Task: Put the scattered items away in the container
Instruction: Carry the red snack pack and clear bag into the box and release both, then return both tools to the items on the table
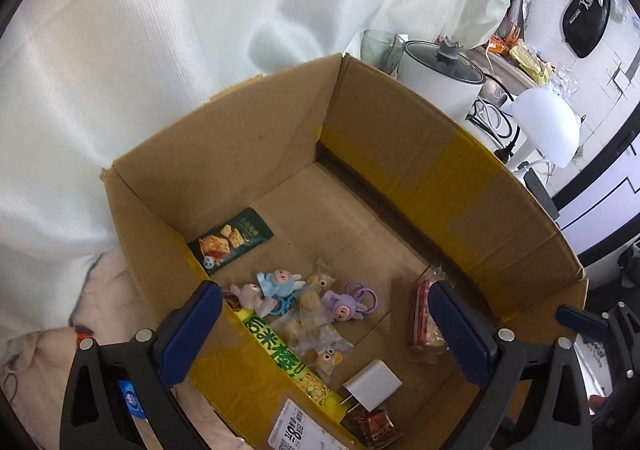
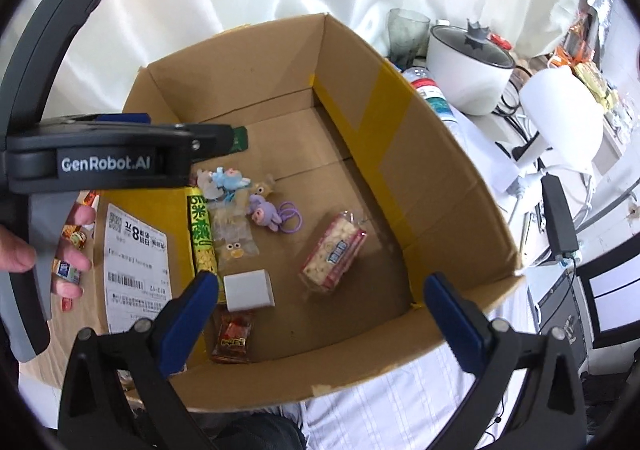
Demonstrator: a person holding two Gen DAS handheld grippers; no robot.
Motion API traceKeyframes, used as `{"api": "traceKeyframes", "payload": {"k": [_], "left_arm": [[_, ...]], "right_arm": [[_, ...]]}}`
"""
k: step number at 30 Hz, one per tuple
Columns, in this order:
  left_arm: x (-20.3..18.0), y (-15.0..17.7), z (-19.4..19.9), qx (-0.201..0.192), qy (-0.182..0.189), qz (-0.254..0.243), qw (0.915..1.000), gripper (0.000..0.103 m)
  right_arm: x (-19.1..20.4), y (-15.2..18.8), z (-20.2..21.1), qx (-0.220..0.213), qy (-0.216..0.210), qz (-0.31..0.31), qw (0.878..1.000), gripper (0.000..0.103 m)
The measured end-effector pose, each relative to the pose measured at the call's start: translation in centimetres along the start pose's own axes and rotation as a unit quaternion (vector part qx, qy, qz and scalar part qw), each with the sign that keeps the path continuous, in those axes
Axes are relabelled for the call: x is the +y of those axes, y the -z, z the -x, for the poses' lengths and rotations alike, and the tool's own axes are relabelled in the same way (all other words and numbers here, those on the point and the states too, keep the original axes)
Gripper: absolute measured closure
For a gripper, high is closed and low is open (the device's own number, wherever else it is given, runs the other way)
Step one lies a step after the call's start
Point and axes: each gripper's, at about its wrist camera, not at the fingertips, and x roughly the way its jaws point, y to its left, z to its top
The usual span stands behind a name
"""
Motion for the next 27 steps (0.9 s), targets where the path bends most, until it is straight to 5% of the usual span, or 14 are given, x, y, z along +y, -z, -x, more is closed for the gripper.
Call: {"api": "traceKeyframes", "payload": {"k": [6,14,22,27], "left_arm": [[0.6,0.2,1.6,-0.015,0.013,0.021,0.9996,0.000],[7.0,2.4,12.6,-0.138,-0.027,0.081,0.9866,0.000],[17.4,9.9,20.9,-0.181,-0.130,0.153,0.9629,0.000],[22.6,16.7,22.5,-0.176,-0.149,0.215,0.9489,0.000]], "right_arm": [[0.4,0.0,1.7,-0.024,0.013,-0.001,1.000,0.000],[5.2,-2.0,7.7,-0.134,0.006,0.044,0.990,0.000],[15.1,-4.0,10.9,-0.195,-0.062,0.129,0.970,0.000],[22.3,-3.4,10.4,-0.199,-0.111,0.186,0.956,0.000]]}}
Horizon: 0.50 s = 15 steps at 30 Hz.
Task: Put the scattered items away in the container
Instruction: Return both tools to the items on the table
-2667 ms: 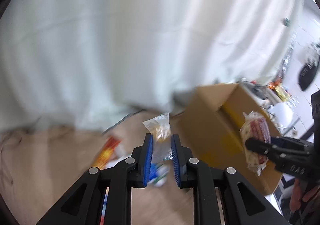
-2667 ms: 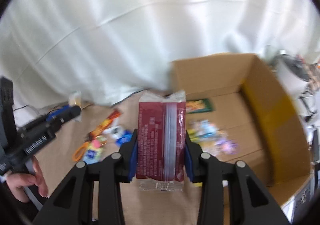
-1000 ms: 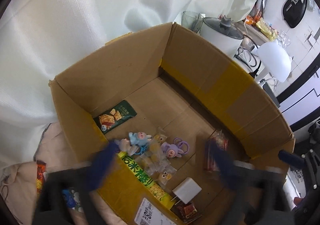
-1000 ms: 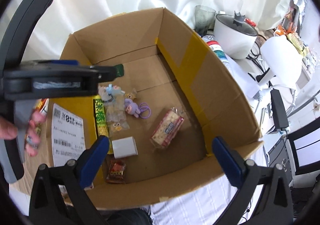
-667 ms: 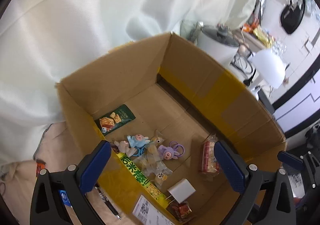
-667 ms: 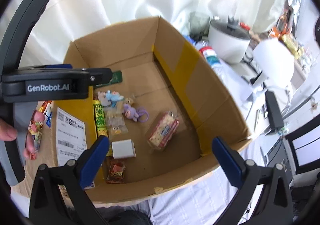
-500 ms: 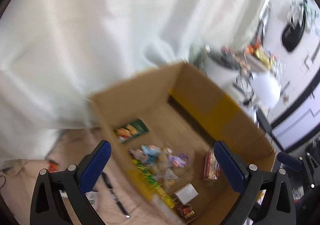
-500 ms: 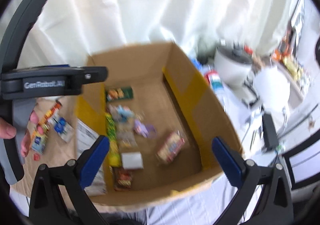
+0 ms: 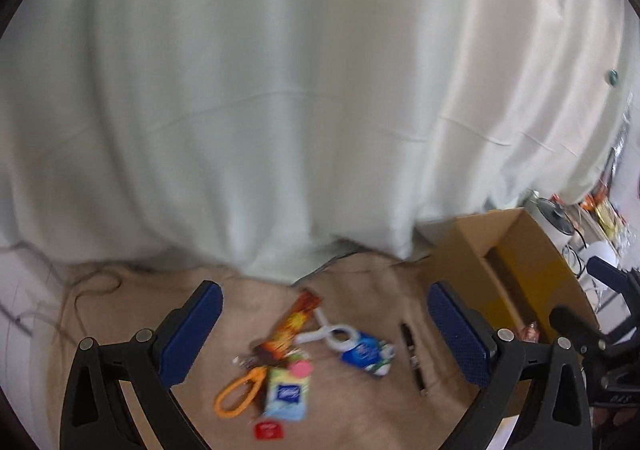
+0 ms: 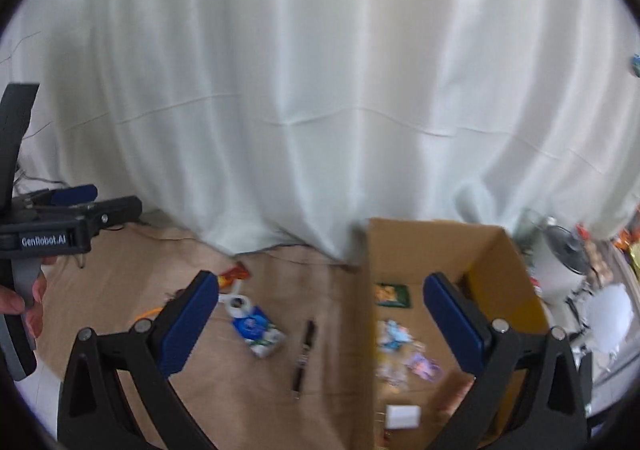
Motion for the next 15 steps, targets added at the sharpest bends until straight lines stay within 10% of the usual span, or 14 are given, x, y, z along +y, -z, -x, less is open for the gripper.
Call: {"api": "traceKeyframes", "payload": {"k": [8,15], "left_arm": [[4.3,9.1,-3.3,0.088,-0.045,-0.007,0.9950,0.035],[2.8,14.4,-7.9,0.138,-0.036,-0.033,0.9892,0.038]], "right_arm": [[6.5,2.7,-5.2,0.057,-0.041,0.041,0.997,0.000],[6.5,8.5,-9.5,0.137,-0.045,0.014,0.989,0.014]]}}
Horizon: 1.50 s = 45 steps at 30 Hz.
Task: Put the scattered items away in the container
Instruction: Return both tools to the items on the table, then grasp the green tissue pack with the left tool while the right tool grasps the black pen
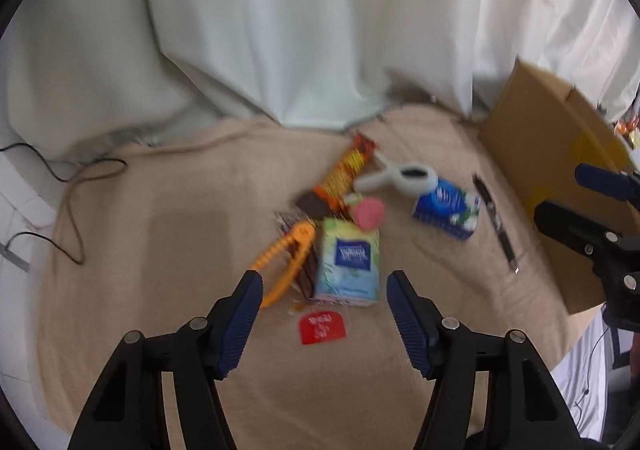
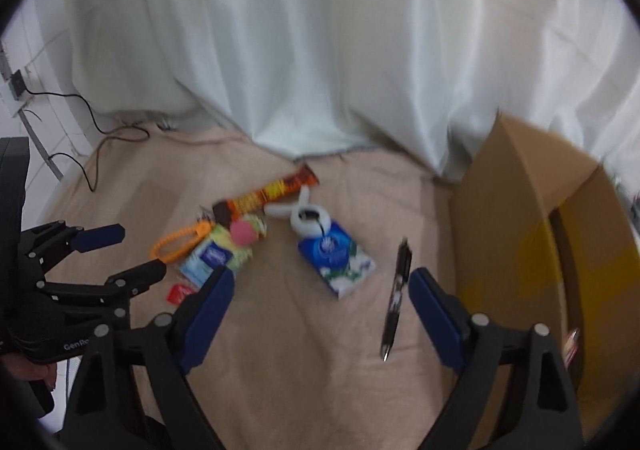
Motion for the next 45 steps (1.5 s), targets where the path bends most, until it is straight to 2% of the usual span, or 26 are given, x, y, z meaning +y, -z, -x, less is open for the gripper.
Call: {"api": "traceKeyframes", "payload": {"k": [4,10,15,18,21,22,27,31,34,37,42,45], "left_arm": [[-1.4,-0.3,-2.6,0.008,0.003,-0.012,0.9999,0.038],[-2.1,-0.9,-6.2,0.045,-0.005,-0.006,0.9990,0.038],[-2.1,-1.0,-8.0,0.063,-0.020,-0.006,0.9978,0.038],[-1.9,-0.9,-8.7,0.070,-0.015,0.000,0.9975,0.038],[-2.1,-1.1,-9.0,0.061,-0.017,-0.007,0.9979,0.038],[-2.1,-1.3,-8.9,0.053,-0.019,-0.011,0.9984,0.049],[-1.4,-1.2,-8.7,0.046,0.003,0.015,0.9988,0.050],[-1.3,-1.1,-7.4,0.036,0.008,0.013,0.9993,0.050],[-1.0,-1.0,-6.4,0.026,0.005,0.017,0.9995,0.050],[-0.5,-0.8,-5.7,0.022,0.004,0.023,0.9995,0.050],[0.2,-0.6,-5.0,0.016,0.001,0.031,0.9994,0.050],[0.5,-0.4,-5.0,0.019,0.003,0.036,0.9992,0.050]], "right_arm": [[-1.5,1.5,-1.2,0.033,-0.005,-0.039,0.999,0.014],[-3.2,2.6,-2.4,0.053,0.003,-0.065,0.996,0.014],[-4.1,3.0,-3.5,0.070,0.002,-0.084,0.994,0.014],[-4.4,3.0,-3.8,0.073,0.004,-0.086,0.994,0.014],[-4.6,3.0,-4.0,0.074,0.007,-0.086,0.993,0.014],[-4.6,3.0,-4.1,0.075,0.009,-0.086,0.993,0.014],[-5.3,3.0,-4.6,0.074,0.010,-0.096,0.993,0.014],[-6.1,3.0,-5.9,0.075,0.011,-0.112,0.991,0.014],[-6.9,3.0,-6.7,0.066,-0.003,-0.139,0.988,0.015],[-7.2,3.1,-7.8,0.077,0.000,-0.143,0.987,0.024],[-8.0,3.5,-8.9,0.088,0.014,-0.142,0.986,0.055],[-8.1,3.6,-9.7,0.099,0.009,-0.135,0.986,0.067]]}}
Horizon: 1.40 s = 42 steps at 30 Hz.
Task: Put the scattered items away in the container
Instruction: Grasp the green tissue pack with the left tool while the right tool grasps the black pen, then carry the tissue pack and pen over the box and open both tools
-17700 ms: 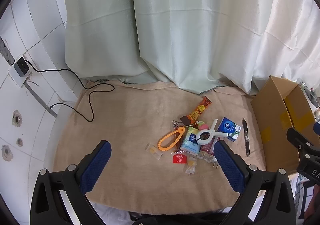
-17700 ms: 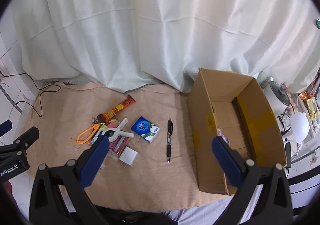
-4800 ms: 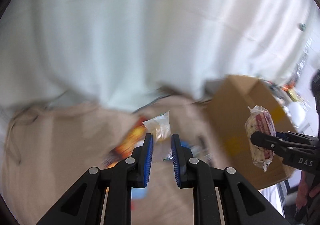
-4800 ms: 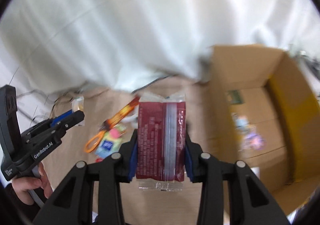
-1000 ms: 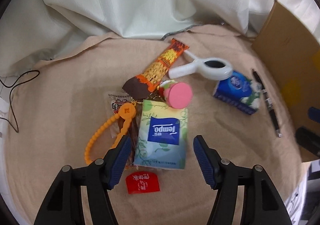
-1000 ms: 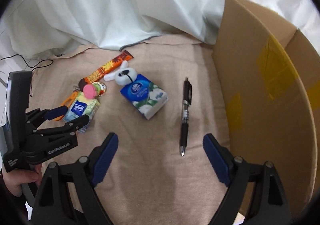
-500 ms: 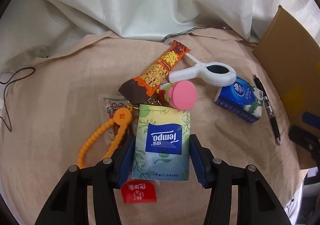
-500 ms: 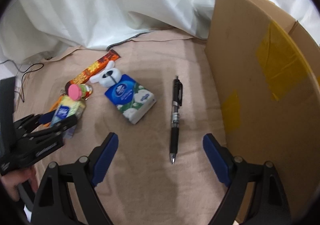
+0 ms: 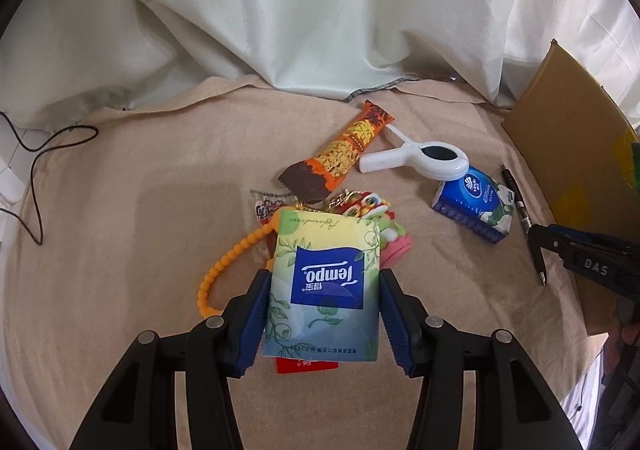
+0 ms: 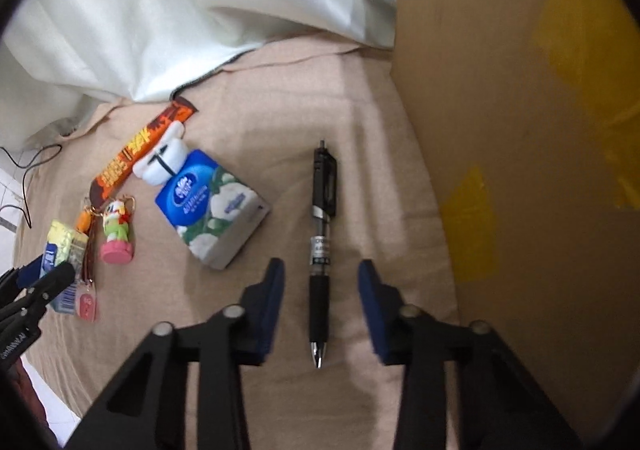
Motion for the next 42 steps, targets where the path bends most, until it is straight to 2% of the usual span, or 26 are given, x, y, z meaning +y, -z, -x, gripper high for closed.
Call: {"api": "traceKeyframes", "payload": {"k": [4,11,14,18,22,25,27,31,35,38,42], "left_arm": [[0.3,0.0,0.1,0.001,0.000,0.003,1.0000,0.050],[0.4,-0.1,0.6,-0.002,-0.002,0.003,1.0000,0.050],[0.4,-0.1,0.7,-0.002,0.000,0.003,1.0000,0.050],[0.3,-0.1,0.7,0.001,0.002,0.002,1.0000,0.050],[0.3,-0.1,0.7,0.004,0.002,0.000,1.0000,0.050],[0.3,-0.7,1.3,0.005,0.009,0.007,0.9999,0.050],[0.3,-1.1,1.8,0.006,0.021,0.012,0.9997,0.050],[-0.3,-2.3,3.4,-0.006,0.022,0.010,0.9997,0.050],[-0.8,-3.0,4.4,-0.003,0.030,0.010,0.9995,0.050],[-1.3,-3.3,5.1,-0.008,0.027,0.004,0.9996,0.050],[-2.1,-3.8,5.6,-0.012,0.029,-0.005,0.9995,0.050]], "right_arm": [[0.5,0.1,-0.9,0.006,0.007,0.017,1.000,0.076],[0.8,-0.3,-1.3,0.001,0.019,0.032,0.999,0.077],[0.8,-0.2,-1.3,-0.003,0.033,0.042,0.999,0.089],[0.2,-0.1,-1.0,-0.003,0.017,0.035,0.999,0.090],[-0.1,-0.3,1.1,-0.025,0.011,0.031,0.999,0.090],[0.0,-0.6,3.2,-0.033,-0.008,0.024,0.999,0.090],[-0.2,-0.9,4.7,-0.027,-0.042,0.010,0.999,0.090],[2.3,-0.9,7.6,-0.049,-0.062,0.029,0.996,0.090],[4.4,-1.3,9.3,-0.058,-0.076,0.045,0.994,0.090],[5.0,-1.5,10.0,-0.060,-0.092,0.044,0.993,0.090],[4.9,-1.7,10.4,-0.068,-0.088,0.046,0.993,0.090]]}}
